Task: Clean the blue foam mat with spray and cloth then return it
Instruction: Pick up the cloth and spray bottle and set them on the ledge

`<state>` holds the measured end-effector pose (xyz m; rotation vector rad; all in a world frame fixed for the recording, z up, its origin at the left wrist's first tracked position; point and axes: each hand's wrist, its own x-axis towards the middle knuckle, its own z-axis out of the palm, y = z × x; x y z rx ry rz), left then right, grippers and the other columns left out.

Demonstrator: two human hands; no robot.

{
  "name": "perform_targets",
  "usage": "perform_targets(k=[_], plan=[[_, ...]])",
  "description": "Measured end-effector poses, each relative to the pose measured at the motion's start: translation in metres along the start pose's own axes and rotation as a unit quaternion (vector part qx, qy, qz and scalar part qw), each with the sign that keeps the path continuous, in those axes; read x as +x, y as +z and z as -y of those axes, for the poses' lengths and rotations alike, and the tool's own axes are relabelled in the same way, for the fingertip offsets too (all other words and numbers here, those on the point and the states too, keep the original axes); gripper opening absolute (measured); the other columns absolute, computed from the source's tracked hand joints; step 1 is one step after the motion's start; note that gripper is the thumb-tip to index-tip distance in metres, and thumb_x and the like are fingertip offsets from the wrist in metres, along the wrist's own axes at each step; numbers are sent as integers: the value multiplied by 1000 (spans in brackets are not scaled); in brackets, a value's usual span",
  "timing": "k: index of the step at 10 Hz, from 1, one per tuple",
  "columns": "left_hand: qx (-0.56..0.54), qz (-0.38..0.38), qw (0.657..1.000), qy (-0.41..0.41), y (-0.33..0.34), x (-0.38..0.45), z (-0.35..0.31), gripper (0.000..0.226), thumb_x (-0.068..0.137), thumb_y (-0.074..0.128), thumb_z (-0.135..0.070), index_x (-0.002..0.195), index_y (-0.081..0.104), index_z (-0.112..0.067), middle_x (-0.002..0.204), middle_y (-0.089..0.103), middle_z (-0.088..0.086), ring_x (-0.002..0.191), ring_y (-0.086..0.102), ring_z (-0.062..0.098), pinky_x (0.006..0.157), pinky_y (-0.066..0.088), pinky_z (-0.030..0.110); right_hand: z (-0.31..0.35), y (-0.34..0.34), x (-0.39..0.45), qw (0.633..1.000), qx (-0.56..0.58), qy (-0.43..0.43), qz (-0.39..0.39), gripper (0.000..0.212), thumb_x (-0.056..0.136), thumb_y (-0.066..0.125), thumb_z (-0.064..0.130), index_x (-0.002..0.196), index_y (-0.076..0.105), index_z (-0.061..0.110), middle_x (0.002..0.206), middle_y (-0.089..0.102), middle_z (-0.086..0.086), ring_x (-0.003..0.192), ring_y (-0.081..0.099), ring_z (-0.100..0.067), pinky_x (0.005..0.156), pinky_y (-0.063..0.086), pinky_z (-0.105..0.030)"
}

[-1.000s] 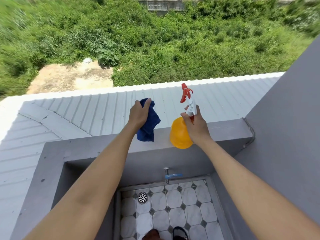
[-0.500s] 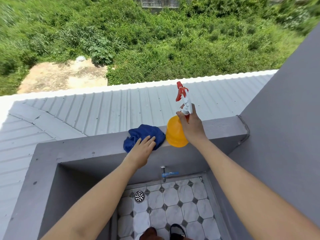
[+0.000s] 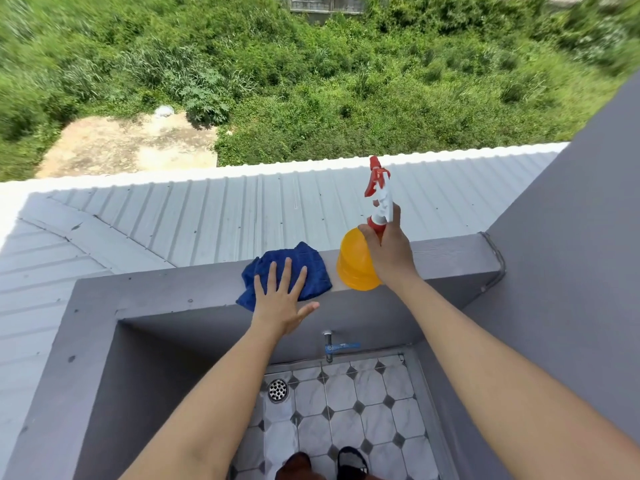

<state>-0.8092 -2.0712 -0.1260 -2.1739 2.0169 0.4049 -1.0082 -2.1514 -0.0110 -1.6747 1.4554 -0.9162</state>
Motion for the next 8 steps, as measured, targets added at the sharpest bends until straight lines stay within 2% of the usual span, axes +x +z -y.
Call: perform_targets(k=[1,2,3,4,5,6,7,8], plan=[[17,28,999,-7,-6,12,-8,99,56,-26,-85,143,-26,-38,154,-31,4,142,-26,35,110,-12,61,-5,-13,4,999,-7,-22,30,63,102,46,33,153,10,27,146,41,1,129,42,-13,97,34,-27],[19,62,998,-10,-15,14,-17,81,82,7,-78,148,-17,-38,157,-27,3,143,-23,33,112,-9,61,-15,-29,-1,996,-19,-46,78,74,101,38,47,153,-13,33,163,4,10,138,10,6,111,14,-23],[-6,62,998,-21,-26,11,-29,89,76,0,-83,150,-14,-36,158,-23,3,144,-22,32,111,-8,60,-30,-46,-10,993,-58,-51,85,74,99,29,56,152,-17,36,163,-8,14,145,3,0,113,14,-29],[-47,45,998,-17,-49,10,-43,119,45,-28,-89,150,-14,-35,159,-21,2,145,-20,31,113,-7,58,-40,-69,-11,996,-77,-43,21,64,102,26,48,154,-11,35,163,-3,14,147,12,-9,112,22,-31],[-63,-3,998,-11,-96,19,-47,121,43,-31,-88,150,-15,-34,158,-21,-1,146,-18,29,115,-7,54,-42,-114,21,989,-142,-42,-25,60,105,26,38,156,-2,25,164,4,5,150,11,-17,119,21,-39],[-41,-96,994,-31,-181,37,-24,92,71,-14,-80,151,-13,-33,158,-22,-1,146,-16,29,117,-6,50,10,-154,74,973,-210,-81,-47,61,105,24,39,157,3,16,164,4,-1,151,4,-20,122,14,-46],[-27,-186,982,-19,-283,42,-20,60,99,10,-54,152,-7,-31,158,-20,2,146,-11,32,119,2,50,93,-188,123,947,-275,-153,-58,64,103,18,46,155,0,13,163,-1,-4,150,-2,-21,122,5,-42],[-30,-270,962,7,-385,25,-17,55,101,12,-48,150,-5,-30,157,-18,4,145,-7,32,119,5,50,186,-201,157,936,-287,-194,-64,66,101,16,49,153,-6,15,162,-4,-4,148,-6,-22,121,0,-42]])
